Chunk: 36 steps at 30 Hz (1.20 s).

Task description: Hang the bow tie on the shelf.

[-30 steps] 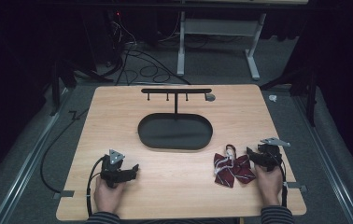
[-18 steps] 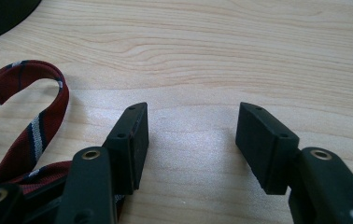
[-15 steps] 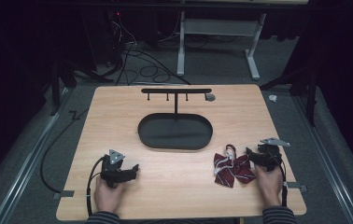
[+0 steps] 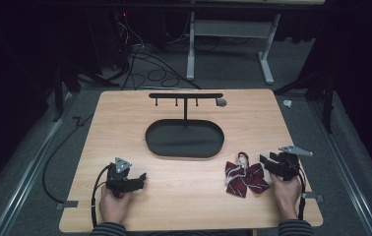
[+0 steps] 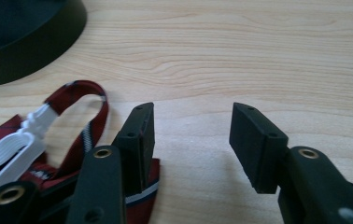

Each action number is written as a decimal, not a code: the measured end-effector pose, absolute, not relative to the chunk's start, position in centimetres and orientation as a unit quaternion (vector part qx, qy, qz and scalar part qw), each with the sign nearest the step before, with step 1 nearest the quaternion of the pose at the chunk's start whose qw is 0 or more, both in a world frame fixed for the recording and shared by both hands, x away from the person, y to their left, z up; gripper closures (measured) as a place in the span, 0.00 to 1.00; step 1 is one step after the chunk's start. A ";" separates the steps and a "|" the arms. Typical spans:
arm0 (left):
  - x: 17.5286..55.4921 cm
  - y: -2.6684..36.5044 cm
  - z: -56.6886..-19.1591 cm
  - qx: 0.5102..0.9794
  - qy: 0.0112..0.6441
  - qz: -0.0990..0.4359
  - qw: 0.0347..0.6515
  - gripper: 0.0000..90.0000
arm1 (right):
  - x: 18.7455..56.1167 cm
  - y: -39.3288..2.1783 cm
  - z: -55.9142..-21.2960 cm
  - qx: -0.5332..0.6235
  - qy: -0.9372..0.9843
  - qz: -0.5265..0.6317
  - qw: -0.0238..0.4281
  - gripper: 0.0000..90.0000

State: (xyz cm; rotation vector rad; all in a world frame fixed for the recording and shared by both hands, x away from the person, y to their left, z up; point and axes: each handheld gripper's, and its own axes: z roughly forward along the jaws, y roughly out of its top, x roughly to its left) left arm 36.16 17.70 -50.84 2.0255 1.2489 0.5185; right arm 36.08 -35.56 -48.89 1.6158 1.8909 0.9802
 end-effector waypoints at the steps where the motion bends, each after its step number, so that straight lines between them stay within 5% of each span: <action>1: 36.2 17.7 -50.8 0.781 0.481 0.200 0.346 0.19 | 36.0 -35.5 -48.8 0.587 0.689 0.357 0.230 0.60; 36: 36.2 17.7 -50.8 0.781 0.481 0.200 0.346 0.19 | 37.3 -31.8 -47.6 0.548 0.728 0.363 0.195 0.70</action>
